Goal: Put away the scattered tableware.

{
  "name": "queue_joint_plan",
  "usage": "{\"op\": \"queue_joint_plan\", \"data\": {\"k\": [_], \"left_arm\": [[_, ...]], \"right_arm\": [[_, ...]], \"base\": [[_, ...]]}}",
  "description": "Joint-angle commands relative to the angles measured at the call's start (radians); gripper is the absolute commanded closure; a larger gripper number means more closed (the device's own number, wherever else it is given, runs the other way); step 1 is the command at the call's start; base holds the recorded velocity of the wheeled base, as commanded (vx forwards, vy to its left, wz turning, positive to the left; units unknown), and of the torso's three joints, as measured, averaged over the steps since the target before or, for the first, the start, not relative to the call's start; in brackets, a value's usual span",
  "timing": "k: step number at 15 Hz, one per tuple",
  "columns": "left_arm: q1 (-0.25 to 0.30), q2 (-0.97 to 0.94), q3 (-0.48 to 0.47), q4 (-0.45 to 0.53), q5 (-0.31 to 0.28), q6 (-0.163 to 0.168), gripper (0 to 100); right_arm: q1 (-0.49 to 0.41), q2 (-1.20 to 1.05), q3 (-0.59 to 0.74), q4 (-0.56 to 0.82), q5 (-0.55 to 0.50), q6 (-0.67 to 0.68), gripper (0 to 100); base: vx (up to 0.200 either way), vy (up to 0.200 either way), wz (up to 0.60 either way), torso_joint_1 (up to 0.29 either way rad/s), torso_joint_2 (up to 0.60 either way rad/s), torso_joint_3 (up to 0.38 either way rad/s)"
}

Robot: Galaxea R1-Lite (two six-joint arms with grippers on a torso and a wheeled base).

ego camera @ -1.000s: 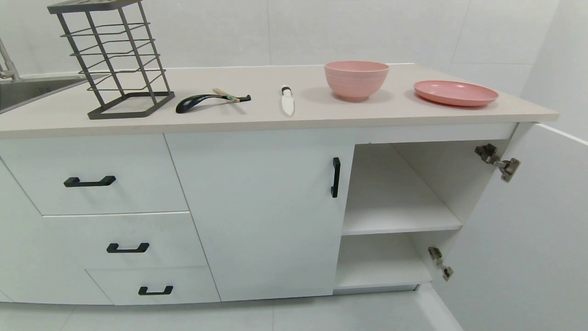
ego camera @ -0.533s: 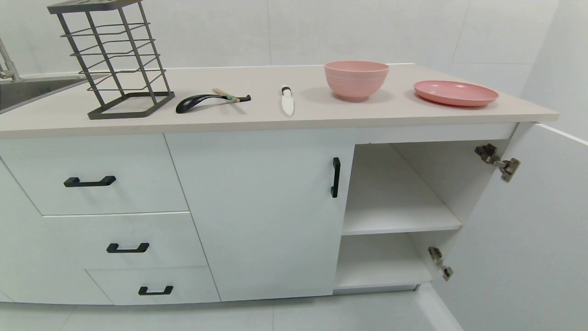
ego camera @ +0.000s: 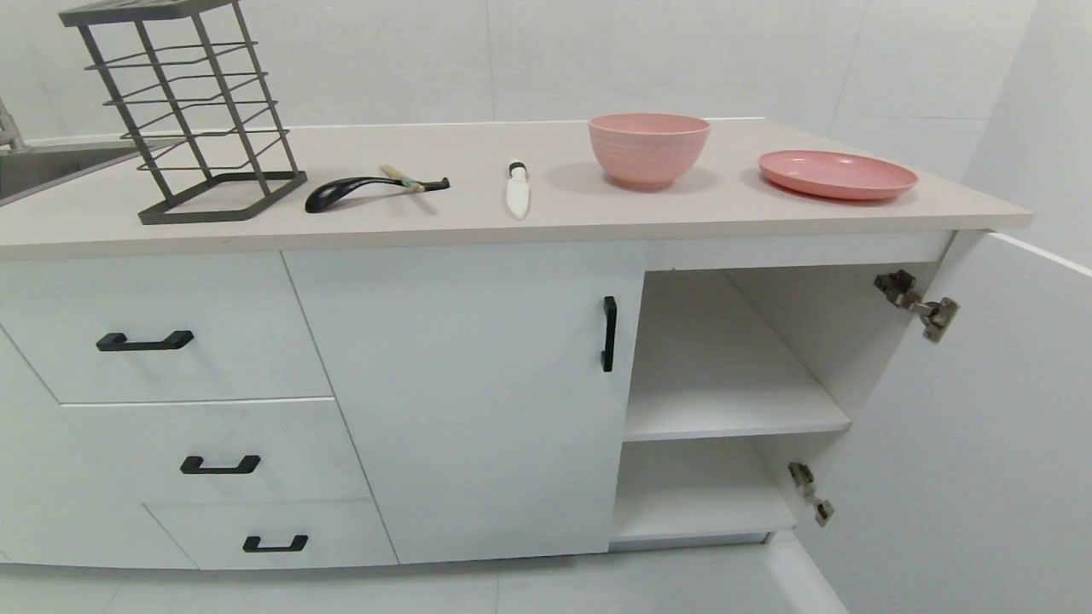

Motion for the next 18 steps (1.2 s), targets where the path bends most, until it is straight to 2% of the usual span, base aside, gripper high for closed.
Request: {"op": "queue_joint_plan", "data": {"k": [1, 4, 9, 15, 18], "left_arm": [[0.0, 0.002, 0.0, 0.0, 0.002, -0.003, 0], [0.0, 0.002, 0.0, 0.0, 0.001, -0.001, 0], [0.0, 0.002, 0.0, 0.0, 0.002, 0.002, 0], [0.0, 0.002, 0.0, 0.0, 0.006, -0.003, 0], [0.0, 0.002, 0.0, 0.0, 0.006, 0.002, 0]], "right_arm": [[0.0, 0.0, 0.0, -0.001, 0.001, 0.0, 0], [-0.002, 0.0, 0.0, -0.001, 0.001, 0.0, 0], [0.0, 0.0, 0.0, -0.001, 0.001, 0.0, 0], [0.0, 0.0, 0.0, -0.001, 0.001, 0.0, 0], [0.0, 0.0, 0.0, -0.001, 0.001, 0.0, 0]], "base": [[0.0, 0.0, 0.0, 0.0, 0.0, 0.0], [0.0, 0.0, 0.0, 0.0, 0.0, 0.0], [0.2, 0.0, 0.0, 0.003, 0.0, 0.003], [0.0, 0.0, -0.1, 0.0, 0.0, 0.0], [0.0, -0.2, 0.0, 0.005, 0.0, 0.001]]}}
